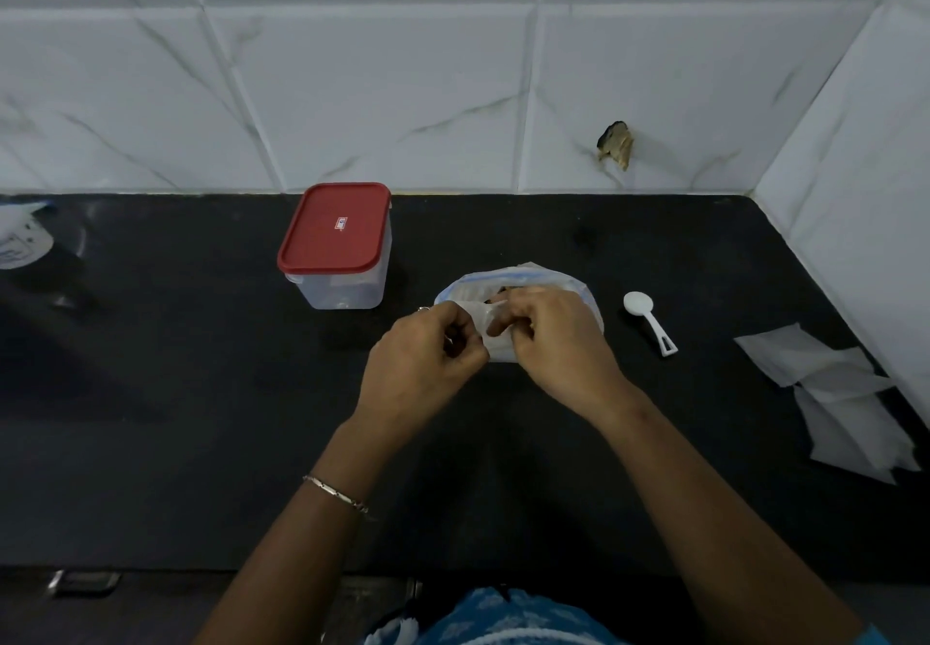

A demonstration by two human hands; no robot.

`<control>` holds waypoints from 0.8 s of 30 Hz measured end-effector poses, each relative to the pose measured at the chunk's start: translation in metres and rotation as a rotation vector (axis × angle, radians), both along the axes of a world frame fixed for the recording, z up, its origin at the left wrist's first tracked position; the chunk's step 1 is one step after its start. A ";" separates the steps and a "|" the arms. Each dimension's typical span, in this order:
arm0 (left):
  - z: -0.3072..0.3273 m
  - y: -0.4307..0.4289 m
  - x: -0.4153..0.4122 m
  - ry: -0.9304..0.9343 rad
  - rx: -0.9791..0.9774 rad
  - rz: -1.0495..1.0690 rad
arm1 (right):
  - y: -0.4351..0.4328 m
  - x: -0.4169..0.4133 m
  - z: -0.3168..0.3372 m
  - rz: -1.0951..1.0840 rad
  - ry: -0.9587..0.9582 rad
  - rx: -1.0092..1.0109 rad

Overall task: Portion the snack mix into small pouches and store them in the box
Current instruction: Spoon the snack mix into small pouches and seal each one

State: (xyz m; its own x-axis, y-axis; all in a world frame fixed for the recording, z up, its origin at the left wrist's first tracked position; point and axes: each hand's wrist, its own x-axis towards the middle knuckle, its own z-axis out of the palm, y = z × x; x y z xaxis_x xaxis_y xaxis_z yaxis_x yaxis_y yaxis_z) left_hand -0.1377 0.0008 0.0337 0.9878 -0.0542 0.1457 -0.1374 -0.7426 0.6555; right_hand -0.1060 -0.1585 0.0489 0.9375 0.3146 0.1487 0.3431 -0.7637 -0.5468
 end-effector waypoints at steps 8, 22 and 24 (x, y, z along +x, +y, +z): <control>0.001 0.004 0.003 -0.023 0.019 0.010 | 0.001 0.005 -0.004 -0.162 0.101 0.068; -0.017 -0.024 0.028 -0.130 -0.042 -0.220 | -0.022 -0.002 0.006 -0.216 0.166 0.069; -0.020 -0.028 0.034 -0.126 -0.043 -0.249 | -0.030 -0.004 0.004 -0.223 0.151 0.086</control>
State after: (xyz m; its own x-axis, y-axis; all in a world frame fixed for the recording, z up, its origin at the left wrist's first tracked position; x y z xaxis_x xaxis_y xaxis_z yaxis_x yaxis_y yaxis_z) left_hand -0.1041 -0.0274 0.0135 0.9188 -0.2846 0.2736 -0.3947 -0.6476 0.6518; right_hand -0.1100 -0.1882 0.0533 0.9957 0.0905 0.0198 0.0819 -0.7598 -0.6449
